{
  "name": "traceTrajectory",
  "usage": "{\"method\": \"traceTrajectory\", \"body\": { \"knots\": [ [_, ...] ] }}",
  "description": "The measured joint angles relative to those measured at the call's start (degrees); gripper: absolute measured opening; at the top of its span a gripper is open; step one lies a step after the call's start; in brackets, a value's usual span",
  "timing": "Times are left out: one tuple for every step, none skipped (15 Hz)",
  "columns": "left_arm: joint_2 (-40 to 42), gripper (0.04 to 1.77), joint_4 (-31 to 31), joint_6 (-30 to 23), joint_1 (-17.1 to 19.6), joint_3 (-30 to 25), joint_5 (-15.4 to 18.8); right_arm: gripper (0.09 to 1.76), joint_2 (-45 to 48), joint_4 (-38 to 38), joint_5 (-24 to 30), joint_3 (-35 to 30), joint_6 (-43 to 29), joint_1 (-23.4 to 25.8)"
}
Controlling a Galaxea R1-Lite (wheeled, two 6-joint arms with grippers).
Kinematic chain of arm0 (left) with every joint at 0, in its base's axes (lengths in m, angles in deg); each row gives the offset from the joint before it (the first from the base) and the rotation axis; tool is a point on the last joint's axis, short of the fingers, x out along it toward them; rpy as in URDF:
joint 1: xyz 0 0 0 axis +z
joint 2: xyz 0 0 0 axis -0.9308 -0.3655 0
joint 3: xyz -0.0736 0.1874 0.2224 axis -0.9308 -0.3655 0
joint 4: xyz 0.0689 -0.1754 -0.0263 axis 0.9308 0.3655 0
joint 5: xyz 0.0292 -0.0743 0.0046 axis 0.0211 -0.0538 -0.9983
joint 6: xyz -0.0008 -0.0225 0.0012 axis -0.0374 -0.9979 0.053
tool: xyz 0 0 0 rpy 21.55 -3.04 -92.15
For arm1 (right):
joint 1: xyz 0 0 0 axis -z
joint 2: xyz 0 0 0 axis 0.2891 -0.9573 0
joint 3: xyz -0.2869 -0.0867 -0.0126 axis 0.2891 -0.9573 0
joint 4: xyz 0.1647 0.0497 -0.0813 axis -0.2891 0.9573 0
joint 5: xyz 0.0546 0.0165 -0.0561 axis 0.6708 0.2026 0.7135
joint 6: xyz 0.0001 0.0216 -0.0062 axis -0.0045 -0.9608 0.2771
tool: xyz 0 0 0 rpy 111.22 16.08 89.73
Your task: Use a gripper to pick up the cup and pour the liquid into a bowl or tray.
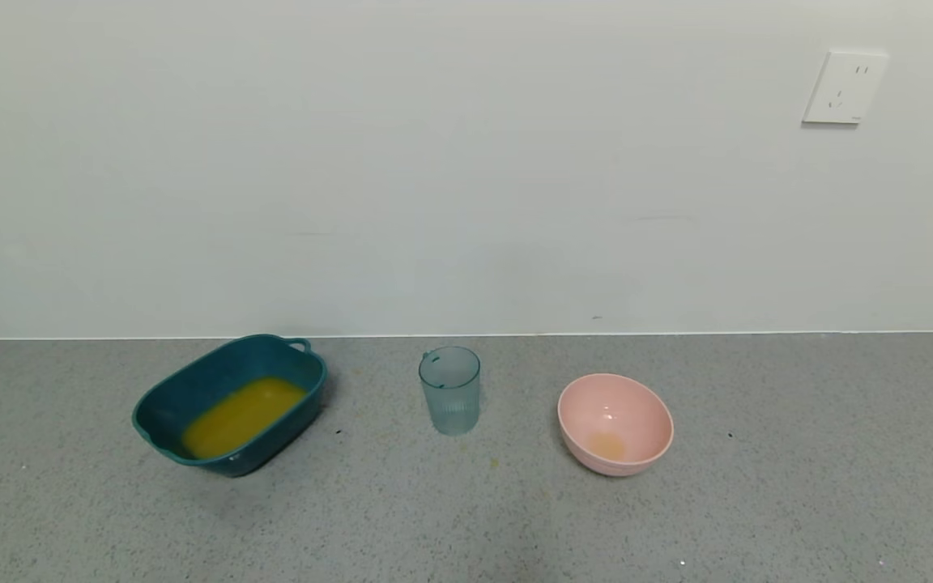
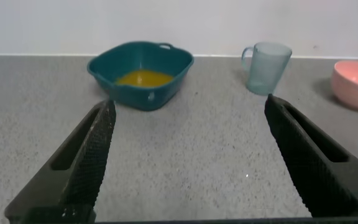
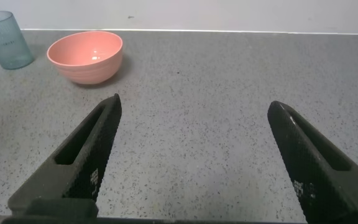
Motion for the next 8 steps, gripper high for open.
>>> {"method": "traceTrajectory", "body": {
  "knots": [
    [0.02,1.72,0.88,0.44,0.0,-0.24,0.02,1.71,0.0,0.0,0.0,0.0,0.02,0.0],
    [0.02,1.72,0.99,0.72,0.0,-0.37,0.02,1.71,0.0,0.0,0.0,0.0,0.02,0.02],
    [0.02,1.72,1.1,0.61,0.0,-0.44,0.02,1.71,0.0,0.0,0.0,0.0,0.0,0.02],
    [0.02,1.72,1.16,0.45,0.0,-0.5,0.0,1.71,0.0,0.0,0.0,0.0,0.02,0.02],
    [0.02,1.72,1.26,0.5,0.0,-0.52,0.02,1.71,0.0,0.0,0.0,0.0,0.05,0.02],
    [0.02,1.72,1.32,0.63,0.0,-0.52,0.02,1.71,0.0,0.0,0.0,0.0,0.02,0.02],
    [0.02,1.72,1.32,0.69,0.0,-0.52,0.02,1.71,0.0,0.0,-0.02,0.0,0.02,0.02],
    [0.02,1.72,1.34,0.72,0.0,-0.57,0.0,1.71,0.0,0.0,0.0,0.0,0.02,0.02]
  ]
}}
